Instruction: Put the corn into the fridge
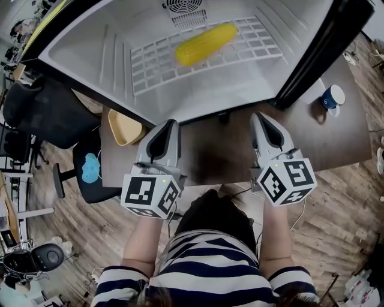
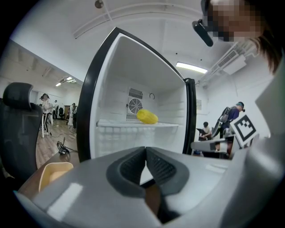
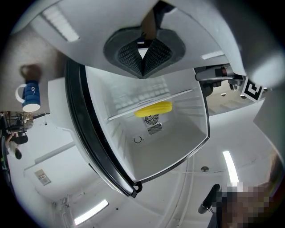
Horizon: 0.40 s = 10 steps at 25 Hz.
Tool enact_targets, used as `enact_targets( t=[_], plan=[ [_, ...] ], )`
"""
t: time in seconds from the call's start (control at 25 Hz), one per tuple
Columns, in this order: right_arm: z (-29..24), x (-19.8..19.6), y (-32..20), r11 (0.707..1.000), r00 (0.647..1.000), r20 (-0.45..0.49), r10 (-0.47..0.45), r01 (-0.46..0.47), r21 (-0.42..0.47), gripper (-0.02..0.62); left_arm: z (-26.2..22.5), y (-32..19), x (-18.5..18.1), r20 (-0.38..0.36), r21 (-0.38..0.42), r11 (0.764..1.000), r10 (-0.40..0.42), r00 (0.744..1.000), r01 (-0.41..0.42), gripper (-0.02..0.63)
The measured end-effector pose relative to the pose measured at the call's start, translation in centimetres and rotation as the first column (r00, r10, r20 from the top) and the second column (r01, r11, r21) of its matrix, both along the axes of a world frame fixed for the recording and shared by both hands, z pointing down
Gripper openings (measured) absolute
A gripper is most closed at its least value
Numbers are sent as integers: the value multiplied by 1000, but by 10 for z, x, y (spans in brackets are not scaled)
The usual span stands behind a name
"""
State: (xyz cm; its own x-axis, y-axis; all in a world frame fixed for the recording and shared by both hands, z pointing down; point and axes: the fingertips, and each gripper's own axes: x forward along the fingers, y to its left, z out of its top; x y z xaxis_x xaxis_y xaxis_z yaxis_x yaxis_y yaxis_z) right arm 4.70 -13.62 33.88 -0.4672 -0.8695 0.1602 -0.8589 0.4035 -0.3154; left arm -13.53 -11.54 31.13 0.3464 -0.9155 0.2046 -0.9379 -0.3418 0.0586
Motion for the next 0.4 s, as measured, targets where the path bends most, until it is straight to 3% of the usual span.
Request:
enact_targets(
  t=[0.4],
  plan=[
    [-3, -5, 1, 1000, 1000, -18, -7, 8, 3, -6, -3, 0, -4, 10, 8, 1000, -1, 1000, 1, 0]
  ],
)
